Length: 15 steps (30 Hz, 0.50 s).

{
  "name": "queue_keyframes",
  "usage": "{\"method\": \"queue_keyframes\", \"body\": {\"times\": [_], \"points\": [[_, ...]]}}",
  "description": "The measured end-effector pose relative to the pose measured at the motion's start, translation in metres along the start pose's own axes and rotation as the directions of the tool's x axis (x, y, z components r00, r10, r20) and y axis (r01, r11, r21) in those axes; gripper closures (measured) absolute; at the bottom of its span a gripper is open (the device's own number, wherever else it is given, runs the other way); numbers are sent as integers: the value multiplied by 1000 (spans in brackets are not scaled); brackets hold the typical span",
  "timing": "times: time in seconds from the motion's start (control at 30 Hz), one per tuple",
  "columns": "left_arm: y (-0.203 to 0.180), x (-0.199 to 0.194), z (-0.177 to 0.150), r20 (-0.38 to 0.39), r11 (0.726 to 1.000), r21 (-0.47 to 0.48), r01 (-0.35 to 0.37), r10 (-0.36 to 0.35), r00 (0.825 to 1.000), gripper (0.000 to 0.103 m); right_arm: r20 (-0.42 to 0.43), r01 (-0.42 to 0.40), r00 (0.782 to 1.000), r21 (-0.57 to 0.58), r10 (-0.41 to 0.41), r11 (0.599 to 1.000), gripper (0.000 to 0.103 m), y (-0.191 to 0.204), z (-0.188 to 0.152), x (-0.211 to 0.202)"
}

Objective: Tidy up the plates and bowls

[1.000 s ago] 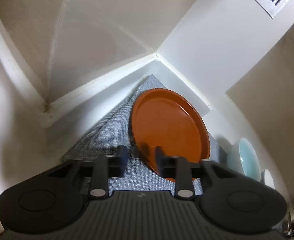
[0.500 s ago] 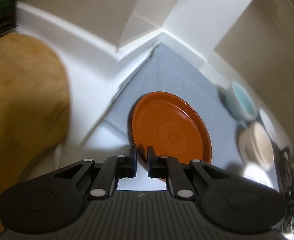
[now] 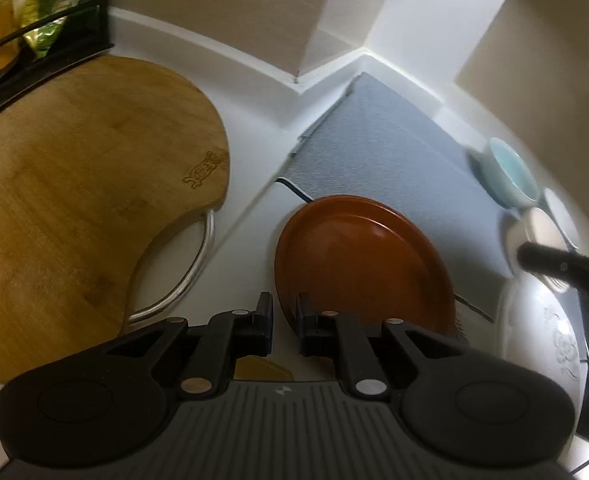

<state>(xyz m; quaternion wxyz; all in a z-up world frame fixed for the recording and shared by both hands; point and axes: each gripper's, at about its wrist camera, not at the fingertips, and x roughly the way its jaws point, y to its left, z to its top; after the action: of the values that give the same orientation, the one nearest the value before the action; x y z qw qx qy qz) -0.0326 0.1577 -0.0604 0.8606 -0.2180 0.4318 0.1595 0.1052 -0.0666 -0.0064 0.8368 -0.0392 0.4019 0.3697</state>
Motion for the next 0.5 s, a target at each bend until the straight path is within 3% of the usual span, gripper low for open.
{"method": "queue_keyframes", "body": {"times": [0.23, 0.5], "points": [[-6, 8, -5, -13, 998, -27, -54, 53, 998, 85, -99, -20, 995, -50, 15, 999, 61, 1, 1, 33], [-11, 9, -13, -13, 996, -16, -88, 88, 996, 85, -151, -34, 988, -73, 23, 997, 61, 4, 0, 59]]}}
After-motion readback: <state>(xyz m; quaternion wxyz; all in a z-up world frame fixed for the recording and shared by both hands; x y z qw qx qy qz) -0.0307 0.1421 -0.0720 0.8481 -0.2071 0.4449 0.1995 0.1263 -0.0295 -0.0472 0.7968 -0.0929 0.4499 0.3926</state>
